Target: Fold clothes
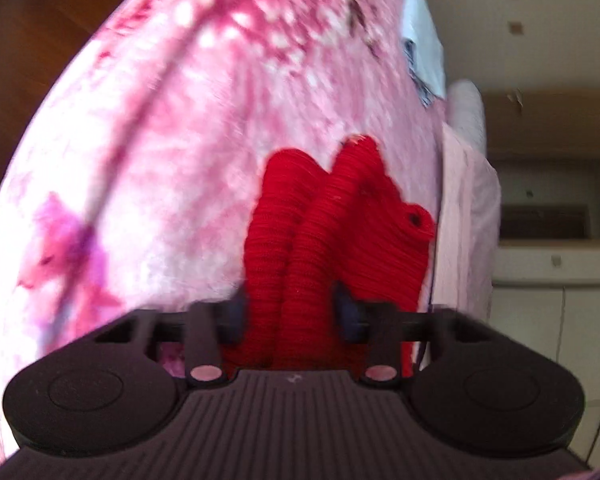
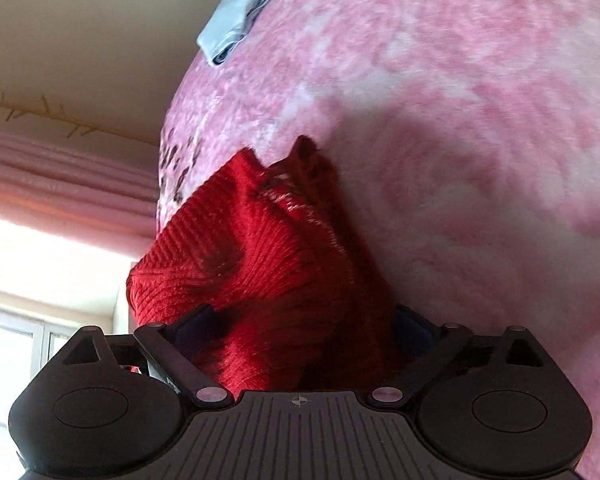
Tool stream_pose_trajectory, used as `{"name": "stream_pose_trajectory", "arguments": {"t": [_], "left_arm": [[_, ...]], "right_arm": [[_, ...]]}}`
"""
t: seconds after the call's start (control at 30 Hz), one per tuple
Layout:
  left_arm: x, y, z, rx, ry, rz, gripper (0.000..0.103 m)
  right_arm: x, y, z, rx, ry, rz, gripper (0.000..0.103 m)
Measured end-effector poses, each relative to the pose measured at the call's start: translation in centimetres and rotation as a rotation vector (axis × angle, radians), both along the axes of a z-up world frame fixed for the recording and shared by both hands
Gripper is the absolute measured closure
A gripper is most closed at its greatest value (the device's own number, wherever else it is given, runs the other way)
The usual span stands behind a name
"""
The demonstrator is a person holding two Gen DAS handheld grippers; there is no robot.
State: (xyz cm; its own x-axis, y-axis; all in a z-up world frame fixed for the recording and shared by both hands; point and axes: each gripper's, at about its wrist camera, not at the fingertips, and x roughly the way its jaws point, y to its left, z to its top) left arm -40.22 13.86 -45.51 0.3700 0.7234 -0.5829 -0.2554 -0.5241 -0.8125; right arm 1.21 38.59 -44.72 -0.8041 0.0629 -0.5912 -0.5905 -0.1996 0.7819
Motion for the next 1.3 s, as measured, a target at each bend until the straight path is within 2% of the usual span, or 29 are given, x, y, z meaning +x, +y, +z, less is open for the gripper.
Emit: {"name": "stream_pose_trajectory", "arguments": {"t": [0.03, 0.13, 0.23, 0.3, 0.47, 0.6, 0.7, 0.77, 0.8, 0.83, 0.93, 1.0, 1.1, 1.13, 1.23, 1.27, 1.3], "left_arm": [[0.0, 0.4, 0.5, 0.011, 0.02, -0.022, 0.082], [-0.2, 2.3, 2.8, 0.038, 0.119, -0.124, 0.084], [-1.4, 5.4, 4.9, 0.053, 0.167, -0.25, 0.085], [-2.1, 8.6, 6.4, 0.068, 0.211, -0.384, 0.085], [-2.4, 17.8, 9.8, 0.127, 0.335, -0.775, 0.085], [-2.4, 23.7, 10.3, 0.193, 0.341, -1.016, 0.085], [-4.0, 26.4, 7.2, 0.161, 0.303, -1.102, 0.084], [-5.3, 27.6, 5.0, 0.113, 0.24, -1.124, 0.08], [-5.9, 28.1, 4.3, 0.095, 0.198, -1.13, 0.079], [-6.5, 28.4, 4.4, 0.087, 0.162, -1.132, 0.078], [-7.8, 29.6, 6.3, 0.105, 0.161, -1.143, 0.076], [-7.9, 30.7, 7.9, 0.159, 0.169, -1.16, 0.06], [-6.0, 32.2, 9.2, 0.27, 0.236, -1.251, 0.052], [-5.0, 32.7, 9.3, 0.302, 0.266, -1.293, 0.052], [-1.8, 33.5, 7.6, 0.332, 0.307, -1.376, 0.055], [-1.2, 33.7, 7.0, 0.321, 0.297, -1.382, 0.064], [-0.8, 33.7, 6.5, 0.327, 0.268, -1.386, 0.08]], "right_arm": [[-0.2, -0.1, 0.0, -0.012, -0.006, -0.007, 0.056], [0.0, -1.3, 0.3, -0.03, -0.006, -0.066, 0.067], [0.8, -3.4, 1.0, -0.037, 0.015, -0.164, 0.072], [1.2, -5.7, 1.8, -0.047, 0.045, -0.264, 0.073], [0.1, -13.5, 3.7, -0.048, 0.097, -0.578, 0.073], [-3.1, -18.0, 4.3, -0.051, 0.111, -0.801, 0.073], [-5.8, -20.1, 4.6, -0.052, 0.092, -0.938, 0.072], [-6.2, -20.2, 5.2, -0.051, 0.034, -0.983, 0.064], [-6.4, -20.3, 5.6, -0.05, 0.004, -1.006, 0.049], [-6.6, -20.3, 5.9, -0.049, -0.025, -1.028, 0.044], [-7.1, -20.5, 6.9, -0.047, -0.114, -1.094, 0.043], [-7.4, -20.6, 7.5, -0.045, -0.174, -1.138, 0.043], [-7.2, -19.7, 9.4, 0.054, -0.294, -1.133, 0.043], [-7.0, -19.2, 9.7, 0.091, -0.318, -1.118, 0.043], [-6.9, -16.9, 9.8, 0.189, -0.347, -1.06, 0.043], [-7.4, -15.8, 9.3, 0.204, -0.339, -1.041, 0.043], [-7.5, -15.0, 8.6, 0.202, -0.323, -1.027, 0.043]]}}
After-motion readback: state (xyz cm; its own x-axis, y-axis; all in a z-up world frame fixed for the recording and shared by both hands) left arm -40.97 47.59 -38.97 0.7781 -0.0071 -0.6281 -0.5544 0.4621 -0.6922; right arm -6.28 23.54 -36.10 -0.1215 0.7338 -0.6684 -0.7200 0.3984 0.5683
